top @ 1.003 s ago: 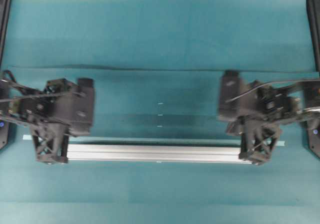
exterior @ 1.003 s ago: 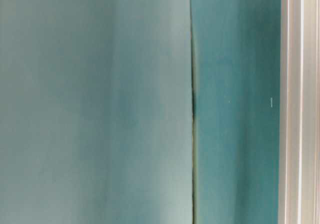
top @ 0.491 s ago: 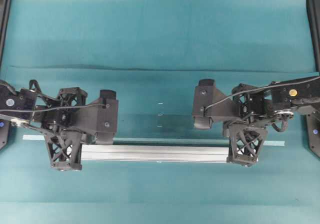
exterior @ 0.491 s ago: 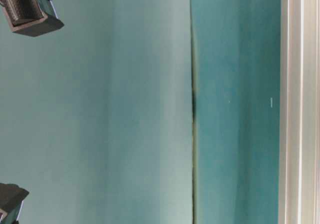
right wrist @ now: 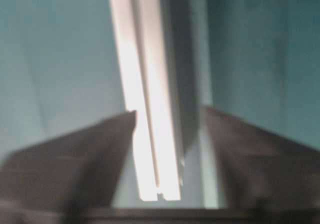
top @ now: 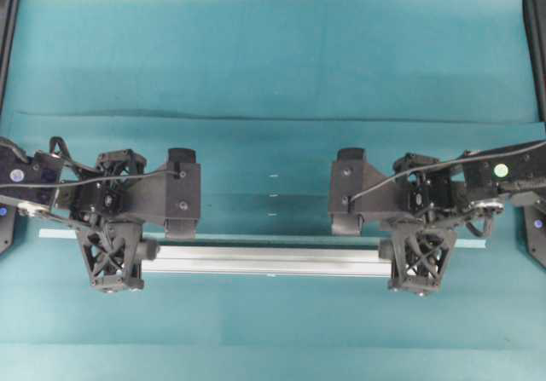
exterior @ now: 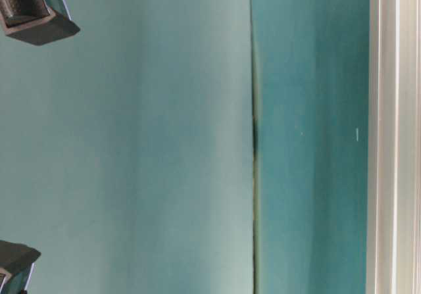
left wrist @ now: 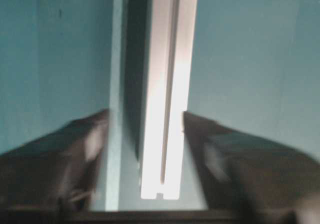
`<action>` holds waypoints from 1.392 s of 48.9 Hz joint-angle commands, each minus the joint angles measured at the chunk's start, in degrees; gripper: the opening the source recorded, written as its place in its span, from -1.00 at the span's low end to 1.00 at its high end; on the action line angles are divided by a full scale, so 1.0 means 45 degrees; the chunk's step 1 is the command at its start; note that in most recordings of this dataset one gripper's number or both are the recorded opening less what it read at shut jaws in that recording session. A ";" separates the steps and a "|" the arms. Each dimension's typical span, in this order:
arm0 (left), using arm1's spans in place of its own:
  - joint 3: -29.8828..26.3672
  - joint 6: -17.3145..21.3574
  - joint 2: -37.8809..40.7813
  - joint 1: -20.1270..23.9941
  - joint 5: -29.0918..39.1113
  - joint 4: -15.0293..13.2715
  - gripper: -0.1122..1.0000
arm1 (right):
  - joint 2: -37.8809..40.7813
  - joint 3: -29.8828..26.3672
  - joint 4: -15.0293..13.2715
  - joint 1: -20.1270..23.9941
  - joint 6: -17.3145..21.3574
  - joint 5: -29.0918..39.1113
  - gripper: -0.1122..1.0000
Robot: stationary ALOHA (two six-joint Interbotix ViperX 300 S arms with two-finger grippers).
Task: Lift the metal rail with both hands and move it towards you.
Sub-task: 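Position left and right grippers around the rail's left and right ends, then close both grippers on the rail ends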
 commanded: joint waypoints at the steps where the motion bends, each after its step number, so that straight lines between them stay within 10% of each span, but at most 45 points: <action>1: -0.0059 -0.0098 -0.0137 -0.0137 -0.0059 0.0039 0.59 | 0.0137 -0.0117 -0.0039 0.0137 0.0078 -0.0137 0.64; 8: -0.0059 -0.0332 -0.0078 -0.0215 -0.0078 0.0039 0.99 | 0.0371 -0.0117 -0.0176 0.0352 0.0176 -0.0156 1.00; 68: 0.1055 -0.0566 0.1797 -0.0508 -0.3496 0.0059 0.99 | 0.1758 0.0996 -0.0195 0.0801 0.0273 -0.2539 1.00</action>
